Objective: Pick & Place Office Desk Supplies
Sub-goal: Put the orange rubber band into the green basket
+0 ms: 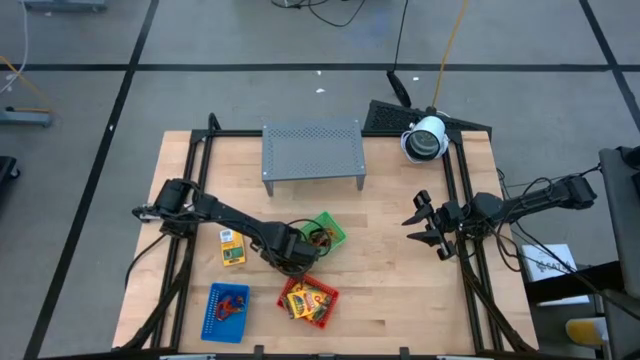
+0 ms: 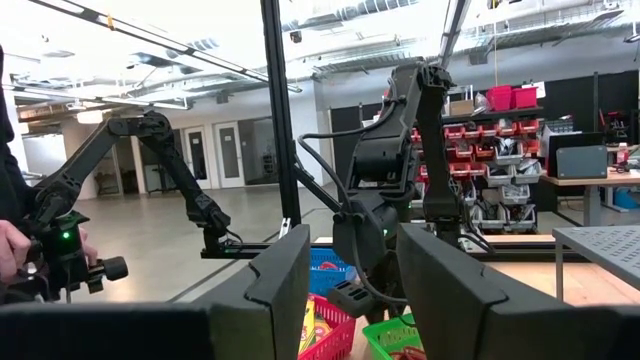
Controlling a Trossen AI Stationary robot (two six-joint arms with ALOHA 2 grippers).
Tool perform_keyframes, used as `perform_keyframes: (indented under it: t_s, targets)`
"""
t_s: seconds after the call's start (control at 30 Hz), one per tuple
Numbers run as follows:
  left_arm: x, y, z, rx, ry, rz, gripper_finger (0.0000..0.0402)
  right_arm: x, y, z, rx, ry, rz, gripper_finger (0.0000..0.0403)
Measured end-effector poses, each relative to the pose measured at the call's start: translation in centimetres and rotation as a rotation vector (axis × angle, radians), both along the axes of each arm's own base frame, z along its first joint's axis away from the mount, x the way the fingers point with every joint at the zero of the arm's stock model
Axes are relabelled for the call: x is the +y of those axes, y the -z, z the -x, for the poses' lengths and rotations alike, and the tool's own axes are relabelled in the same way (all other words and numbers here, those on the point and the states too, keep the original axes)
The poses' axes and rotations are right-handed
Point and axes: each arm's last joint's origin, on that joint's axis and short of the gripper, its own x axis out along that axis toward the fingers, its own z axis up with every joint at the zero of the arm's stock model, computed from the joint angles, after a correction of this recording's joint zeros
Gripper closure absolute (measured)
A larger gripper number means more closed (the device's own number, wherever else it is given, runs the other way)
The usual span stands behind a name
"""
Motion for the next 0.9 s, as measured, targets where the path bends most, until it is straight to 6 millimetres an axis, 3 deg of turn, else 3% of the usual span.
perform_keyframes:
  t_s: [0.53,0.9]
  targets:
    - [0.1,0.0,0.1,0.0,0.011,-0.032,0.039,0.0,0.0,0.0,0.0,0.0,0.0,0.0261]
    - [0.2,-1.1,0.5,-0.02,0.028,-0.07,0.0398,0.0,0.0,0.0,0.0,0.0,0.0,0.0261]
